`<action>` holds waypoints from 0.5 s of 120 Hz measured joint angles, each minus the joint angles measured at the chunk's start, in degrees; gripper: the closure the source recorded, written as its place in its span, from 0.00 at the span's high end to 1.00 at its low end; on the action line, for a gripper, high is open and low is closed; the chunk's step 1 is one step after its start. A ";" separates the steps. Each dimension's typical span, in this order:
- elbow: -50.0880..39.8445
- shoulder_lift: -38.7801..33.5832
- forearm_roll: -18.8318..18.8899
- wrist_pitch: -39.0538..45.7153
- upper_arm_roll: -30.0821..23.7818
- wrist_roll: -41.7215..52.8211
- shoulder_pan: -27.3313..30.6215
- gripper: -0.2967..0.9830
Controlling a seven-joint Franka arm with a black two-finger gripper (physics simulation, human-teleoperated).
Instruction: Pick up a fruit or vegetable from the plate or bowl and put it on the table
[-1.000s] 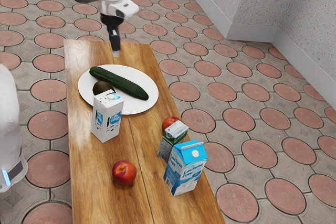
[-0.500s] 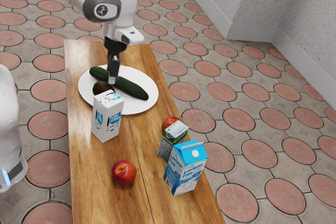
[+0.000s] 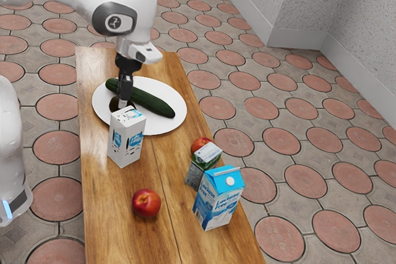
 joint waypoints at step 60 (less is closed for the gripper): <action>-0.39 -0.08 -0.84 -2.64 0.18 -1.38 -0.22 0.76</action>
